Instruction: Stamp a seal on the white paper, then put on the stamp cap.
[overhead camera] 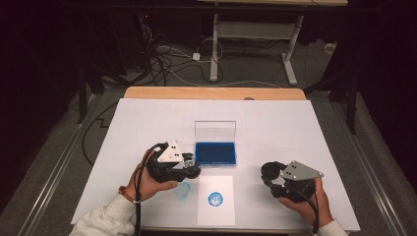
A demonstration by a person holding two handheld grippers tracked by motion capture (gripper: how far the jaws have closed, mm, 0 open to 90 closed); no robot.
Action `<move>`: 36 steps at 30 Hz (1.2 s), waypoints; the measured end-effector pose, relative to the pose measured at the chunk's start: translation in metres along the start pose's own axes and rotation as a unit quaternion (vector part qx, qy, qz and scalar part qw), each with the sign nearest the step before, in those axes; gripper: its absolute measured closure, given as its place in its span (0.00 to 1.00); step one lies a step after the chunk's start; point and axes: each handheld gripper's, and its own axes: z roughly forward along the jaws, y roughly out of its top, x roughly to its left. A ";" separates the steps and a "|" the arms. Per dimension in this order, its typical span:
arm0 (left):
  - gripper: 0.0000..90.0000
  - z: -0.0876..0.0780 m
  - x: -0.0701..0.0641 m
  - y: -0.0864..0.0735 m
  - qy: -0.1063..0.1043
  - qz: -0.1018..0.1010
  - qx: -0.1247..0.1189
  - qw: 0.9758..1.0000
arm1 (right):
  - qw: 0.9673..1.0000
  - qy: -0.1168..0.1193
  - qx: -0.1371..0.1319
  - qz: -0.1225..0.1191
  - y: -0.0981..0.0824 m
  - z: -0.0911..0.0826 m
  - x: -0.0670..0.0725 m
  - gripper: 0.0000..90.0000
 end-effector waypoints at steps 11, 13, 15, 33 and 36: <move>0.61 -0.009 0.006 -0.006 0.011 -0.015 -0.010 1.000 | 1.000 0.007 -0.002 -0.004 0.003 0.005 -0.001 0.43; 0.61 -0.010 0.007 -0.007 0.011 -0.016 -0.009 1.000 | 1.000 0.008 -0.002 -0.003 0.003 0.006 -0.002 0.43; 0.61 -0.011 0.007 -0.008 0.012 -0.018 -0.010 1.000 | 1.000 0.010 -0.001 -0.003 0.003 0.007 -0.001 0.43; 0.61 -0.016 0.013 -0.014 0.023 -0.030 -0.011 0.999 | 1.000 0.027 -0.003 -0.003 0.007 0.012 -0.002 0.43; 0.61 -0.017 0.016 -0.014 0.025 -0.036 -0.016 0.999 | 1.000 0.030 0.002 -0.007 0.008 0.016 0.000 0.43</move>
